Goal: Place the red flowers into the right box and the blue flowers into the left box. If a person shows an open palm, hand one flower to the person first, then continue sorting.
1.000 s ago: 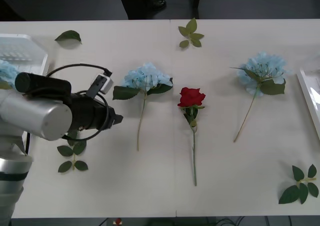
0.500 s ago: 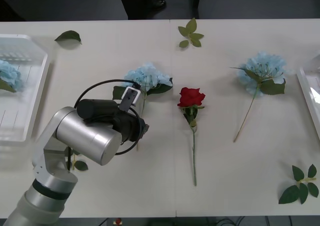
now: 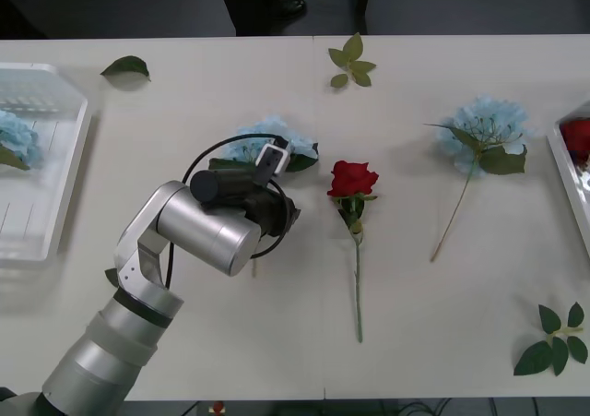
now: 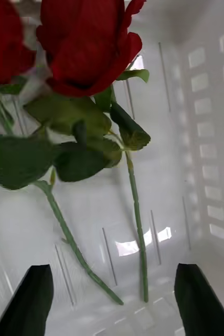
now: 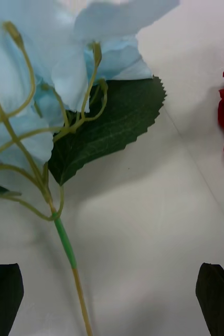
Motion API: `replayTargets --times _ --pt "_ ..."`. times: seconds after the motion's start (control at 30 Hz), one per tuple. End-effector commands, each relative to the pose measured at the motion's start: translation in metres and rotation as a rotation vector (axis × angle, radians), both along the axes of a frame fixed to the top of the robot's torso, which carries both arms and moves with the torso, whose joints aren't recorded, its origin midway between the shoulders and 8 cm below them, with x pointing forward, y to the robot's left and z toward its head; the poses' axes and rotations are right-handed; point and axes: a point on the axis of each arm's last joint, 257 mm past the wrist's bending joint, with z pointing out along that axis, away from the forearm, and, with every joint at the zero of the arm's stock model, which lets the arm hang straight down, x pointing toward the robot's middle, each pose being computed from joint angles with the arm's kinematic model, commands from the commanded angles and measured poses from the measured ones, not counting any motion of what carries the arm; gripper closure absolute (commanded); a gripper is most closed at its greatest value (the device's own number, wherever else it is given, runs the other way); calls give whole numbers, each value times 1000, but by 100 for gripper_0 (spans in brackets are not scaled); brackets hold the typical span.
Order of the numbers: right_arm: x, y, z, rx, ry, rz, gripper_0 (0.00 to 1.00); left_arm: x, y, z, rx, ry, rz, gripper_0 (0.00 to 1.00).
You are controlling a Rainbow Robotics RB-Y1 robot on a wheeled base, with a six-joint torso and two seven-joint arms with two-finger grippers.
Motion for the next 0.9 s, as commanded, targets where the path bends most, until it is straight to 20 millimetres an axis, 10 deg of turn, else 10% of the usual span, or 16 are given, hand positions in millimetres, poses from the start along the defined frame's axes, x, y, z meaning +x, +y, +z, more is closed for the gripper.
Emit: replayTargets --times 0.03,0.57,0.9 --pt "8 23 37 -2 -48 35 0 14 -15 31 -59 -45 13 4" --pt "33 218 31 319 -147 69 0 43 0 42 -73 -101 52 6" --pt "61 278 -3 398 -170 103 0 48 11 22 -45 -75 68 31"
